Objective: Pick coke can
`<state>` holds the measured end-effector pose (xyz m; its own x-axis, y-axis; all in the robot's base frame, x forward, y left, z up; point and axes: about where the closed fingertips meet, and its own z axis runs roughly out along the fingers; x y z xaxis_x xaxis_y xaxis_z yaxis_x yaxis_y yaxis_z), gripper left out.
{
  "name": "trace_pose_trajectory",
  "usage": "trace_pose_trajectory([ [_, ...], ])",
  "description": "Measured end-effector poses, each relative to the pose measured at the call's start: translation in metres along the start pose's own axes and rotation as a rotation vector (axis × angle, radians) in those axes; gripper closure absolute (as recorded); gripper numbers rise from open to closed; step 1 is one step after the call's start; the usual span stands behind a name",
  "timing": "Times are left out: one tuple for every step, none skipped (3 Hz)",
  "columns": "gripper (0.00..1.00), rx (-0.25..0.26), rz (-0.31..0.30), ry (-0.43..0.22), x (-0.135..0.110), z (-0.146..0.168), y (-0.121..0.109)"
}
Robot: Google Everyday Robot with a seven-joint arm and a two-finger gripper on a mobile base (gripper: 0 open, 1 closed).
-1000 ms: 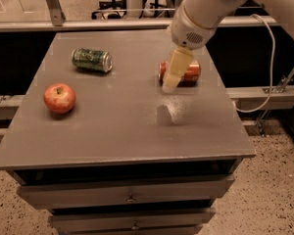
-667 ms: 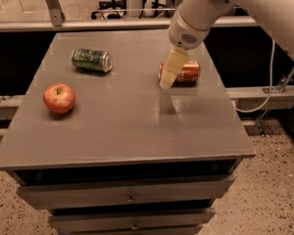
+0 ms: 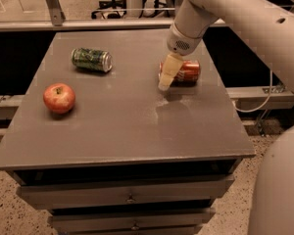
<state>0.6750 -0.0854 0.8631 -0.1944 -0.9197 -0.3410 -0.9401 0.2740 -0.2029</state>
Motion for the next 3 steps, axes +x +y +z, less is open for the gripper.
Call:
trace_pose_trajectory([
  [0.25,-0.012,0.012,0.027,0.006,0.011,-0.001],
  [0.49,-0.014,0.036,0.038,0.015,0.009,-0.003],
  [0.72,-0.020,0.049,0.030,0.019,0.002,-0.002],
])
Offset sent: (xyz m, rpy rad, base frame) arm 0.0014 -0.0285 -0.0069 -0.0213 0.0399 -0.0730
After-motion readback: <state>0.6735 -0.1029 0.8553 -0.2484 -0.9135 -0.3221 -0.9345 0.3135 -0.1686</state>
